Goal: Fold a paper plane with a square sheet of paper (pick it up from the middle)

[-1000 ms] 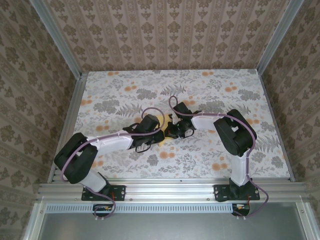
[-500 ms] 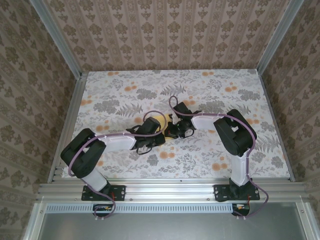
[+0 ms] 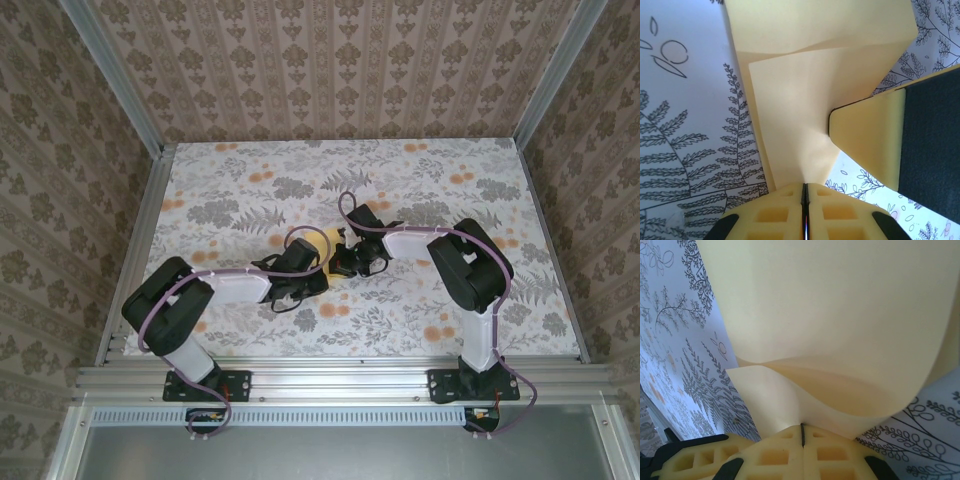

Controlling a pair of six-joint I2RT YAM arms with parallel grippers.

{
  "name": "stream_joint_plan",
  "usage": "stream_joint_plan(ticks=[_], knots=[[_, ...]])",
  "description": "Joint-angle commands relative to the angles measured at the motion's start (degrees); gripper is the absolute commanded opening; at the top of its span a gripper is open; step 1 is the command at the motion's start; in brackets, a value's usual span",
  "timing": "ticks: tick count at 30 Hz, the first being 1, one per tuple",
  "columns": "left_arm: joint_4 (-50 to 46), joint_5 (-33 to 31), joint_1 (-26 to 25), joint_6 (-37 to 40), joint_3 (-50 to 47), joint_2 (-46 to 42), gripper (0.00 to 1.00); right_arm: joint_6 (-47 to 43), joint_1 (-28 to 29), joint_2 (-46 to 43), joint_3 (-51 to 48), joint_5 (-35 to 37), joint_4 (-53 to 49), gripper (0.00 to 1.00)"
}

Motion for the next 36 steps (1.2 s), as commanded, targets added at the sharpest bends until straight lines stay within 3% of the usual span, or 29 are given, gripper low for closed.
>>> stream_joint_plan(ticks=[1,7,17,24,31,36], knots=[[-0.13,2.53,-0.64,-0.18,-1.12,-2.03,0.11,0.59,-0.08,4.74,-1.63,8.02,-6.54,0.05],[1.94,3.12,-0.78,-0.4,-0.36,-2.21,0.12,0.46,-0.08,4.8,-1.63,7.98,-6.58,0.05],[-7.51,-1.29,-1.9,-0.63,0.6,-0.13,0.11,0.42,-0.08,5.18,-1.3,8.11,-6.97,0.05],[-9.99,-0.45,-2.61,-1.5,-1.03,-0.98,0.11,0.24,-0.17,4.92,-1.25,8.29,-7.1,0.05],[-6.14,-0.81,-1.19,-0.51,1.39,-7.07,0.13,0.2,-0.17,4.13,-1.48,8.07,-7.01,0.05],[-3.95,-1.26,-0.8,-0.71,3.27,-4.48,0.14,0.42,-0.17,4.3,-1.95,7.86,-6.53,0.05]])
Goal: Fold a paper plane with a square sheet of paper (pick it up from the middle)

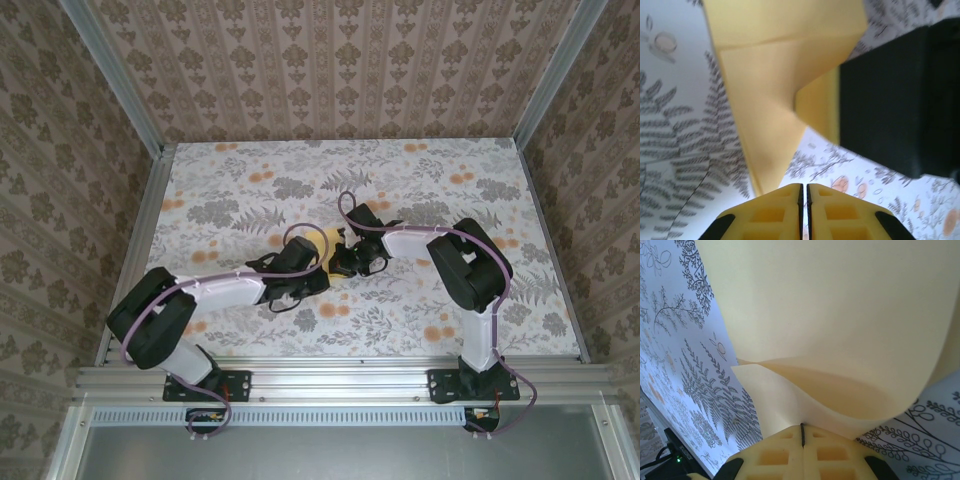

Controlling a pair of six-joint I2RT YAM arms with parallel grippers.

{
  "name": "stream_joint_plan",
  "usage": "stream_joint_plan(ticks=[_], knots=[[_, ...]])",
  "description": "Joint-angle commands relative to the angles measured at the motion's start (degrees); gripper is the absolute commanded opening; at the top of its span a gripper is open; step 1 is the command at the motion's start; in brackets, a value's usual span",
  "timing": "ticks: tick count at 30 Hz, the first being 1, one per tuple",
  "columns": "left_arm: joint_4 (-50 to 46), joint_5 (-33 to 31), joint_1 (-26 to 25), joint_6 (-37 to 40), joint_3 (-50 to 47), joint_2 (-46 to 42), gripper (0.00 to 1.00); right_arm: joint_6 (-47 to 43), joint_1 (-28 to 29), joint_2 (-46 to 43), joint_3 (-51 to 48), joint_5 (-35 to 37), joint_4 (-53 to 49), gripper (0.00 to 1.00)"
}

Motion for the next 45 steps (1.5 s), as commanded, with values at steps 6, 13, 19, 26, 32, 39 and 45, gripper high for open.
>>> stream_joint_plan(ticks=[6,13,19,26,32,39,45], knots=[[0.5,-0.45,0.35,-0.27,2.47,5.18,0.11,0.44,-0.15,3.92,-2.55,7.73,-5.37,0.05],[-3.49,-3.05,0.06,-0.75,1.41,6.3,0.08,0.32,-0.24,3.38,-2.16,7.3,-5.0,0.05],[-6.71,-4.5,-1.08,-1.23,0.69,7.15,0.03,0.32,-0.85,-1.09,-2.94,3.52,0.44,0.06],[-6.81,-5.03,-1.63,-1.61,0.52,8.01,0.0,2.61,0.35,-6.23,-5.56,-1.02,4.33,0.06],[-5.72,-4.74,-1.7,-1.87,0.36,8.26,0.0,5.41,1.1,-5.97,-8.01,-1.86,5.83,0.05],[-4.77,-4.33,-1.7,-2.05,-0.01,7.79,0.0,6.88,1.63,-5.08,-7.2,-4.49,8.58,0.04],[-4.26,-4.03,-1.71,-2.05,-0.01,7.65,0.0,7.63,1.7,-3.63,-6.81,-4.68,8.51,0.04]])
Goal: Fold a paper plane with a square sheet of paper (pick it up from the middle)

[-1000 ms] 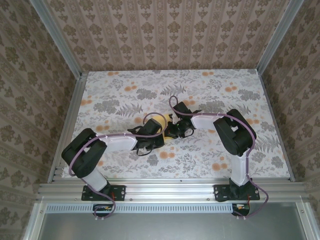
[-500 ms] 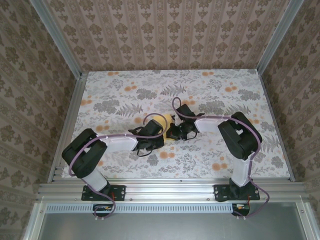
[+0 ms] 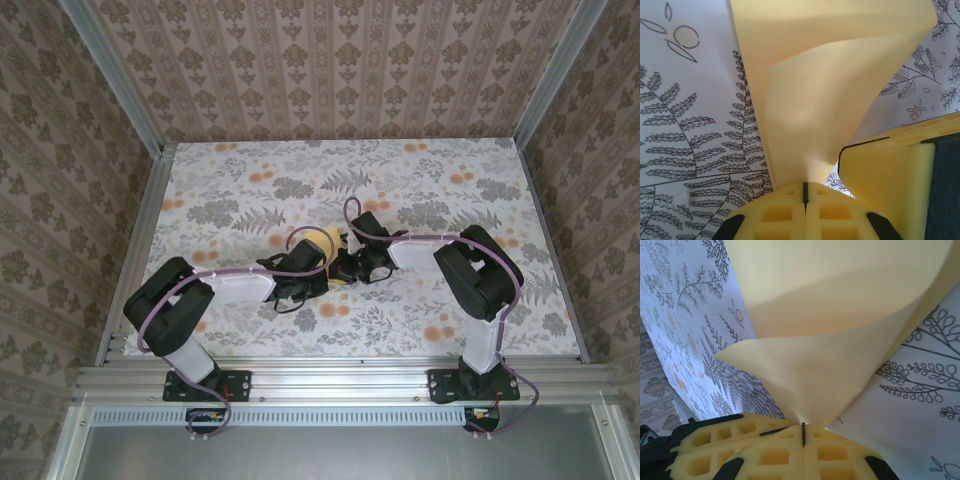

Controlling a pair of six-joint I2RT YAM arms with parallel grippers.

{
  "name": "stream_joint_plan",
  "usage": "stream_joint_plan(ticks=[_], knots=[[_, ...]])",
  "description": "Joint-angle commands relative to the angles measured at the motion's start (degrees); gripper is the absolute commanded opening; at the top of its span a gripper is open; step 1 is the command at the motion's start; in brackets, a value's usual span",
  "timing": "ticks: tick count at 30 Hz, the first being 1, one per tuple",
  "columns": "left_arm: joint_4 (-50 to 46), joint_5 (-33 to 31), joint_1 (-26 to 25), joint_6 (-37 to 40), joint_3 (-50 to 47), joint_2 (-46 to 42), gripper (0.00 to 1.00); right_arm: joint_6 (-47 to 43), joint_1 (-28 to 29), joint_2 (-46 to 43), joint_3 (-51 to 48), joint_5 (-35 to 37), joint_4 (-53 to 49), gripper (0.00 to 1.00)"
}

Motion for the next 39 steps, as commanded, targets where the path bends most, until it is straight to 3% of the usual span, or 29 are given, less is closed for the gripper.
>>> stream_joint_plan(ticks=[1,14,39], knots=[[-2.74,-0.2,-0.58,-0.72,-1.54,1.78,0.0,1.24,0.39,1.8,0.7,-1.36,0.05,0.04],[-5.75,0.65,-0.64,0.81,-1.9,1.43,0.0,-4.08,-0.44,4.84,4.79,6.34,-6.57,0.04],[-9.35,0.34,-0.69,3.15,-2.6,0.22,0.0,-10.7,-8.56,8.3,15.37,7.57,-5.73,0.04]])
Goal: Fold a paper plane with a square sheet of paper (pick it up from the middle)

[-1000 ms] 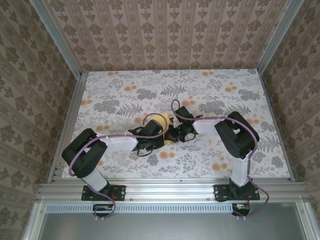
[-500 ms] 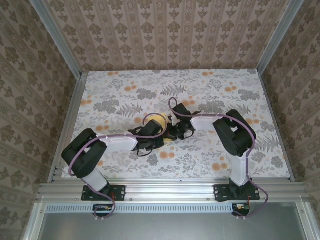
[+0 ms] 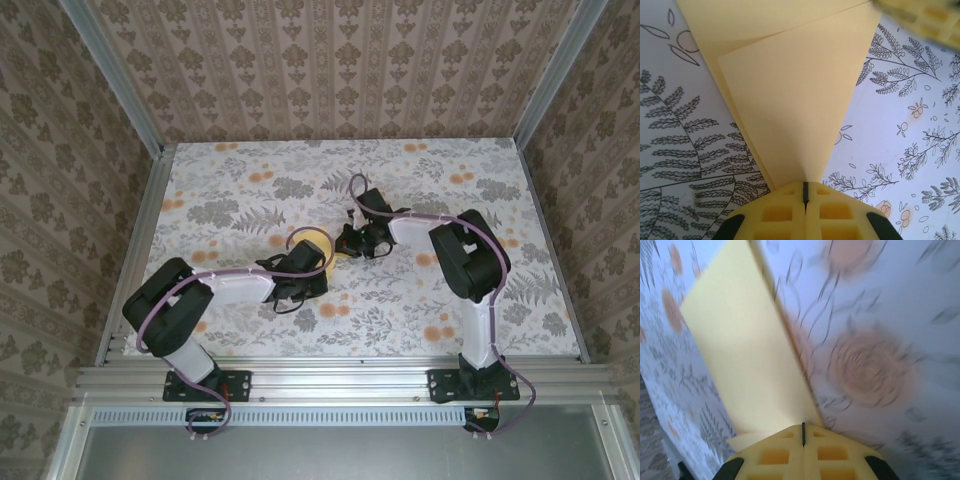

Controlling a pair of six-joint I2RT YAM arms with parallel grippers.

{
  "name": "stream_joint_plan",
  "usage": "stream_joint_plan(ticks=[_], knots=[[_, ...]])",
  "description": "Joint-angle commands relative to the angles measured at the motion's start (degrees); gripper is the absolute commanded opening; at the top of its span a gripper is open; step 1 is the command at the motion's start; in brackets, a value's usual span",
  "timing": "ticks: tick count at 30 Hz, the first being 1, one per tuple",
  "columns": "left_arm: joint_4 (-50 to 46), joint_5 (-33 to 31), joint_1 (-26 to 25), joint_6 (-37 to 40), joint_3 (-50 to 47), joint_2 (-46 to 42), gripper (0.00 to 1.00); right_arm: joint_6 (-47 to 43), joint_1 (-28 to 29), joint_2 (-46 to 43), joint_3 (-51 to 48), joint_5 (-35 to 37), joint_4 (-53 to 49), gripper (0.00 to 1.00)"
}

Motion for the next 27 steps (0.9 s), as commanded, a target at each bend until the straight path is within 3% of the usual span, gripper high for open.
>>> stream_joint_plan(ticks=[1,10,18,27], knots=[[-9.29,0.6,-0.76,1.62,-1.99,0.6,0.0,-3.46,-0.88,-0.61,2.28,4.0,-0.57,0.04],[-9.63,0.16,-0.74,1.6,-1.69,0.21,0.0,-4.88,2.25,-5.5,-1.4,-0.48,1.15,0.06],[-10.26,0.07,-0.73,2.06,-1.15,0.13,0.0,-4.29,4.17,-1.14,-1.89,-1.91,1.21,0.06],[-10.88,0.29,-0.68,2.51,-1.3,-0.8,0.0,-3.15,1.3,3.91,1.36,2.0,-0.94,0.06]])
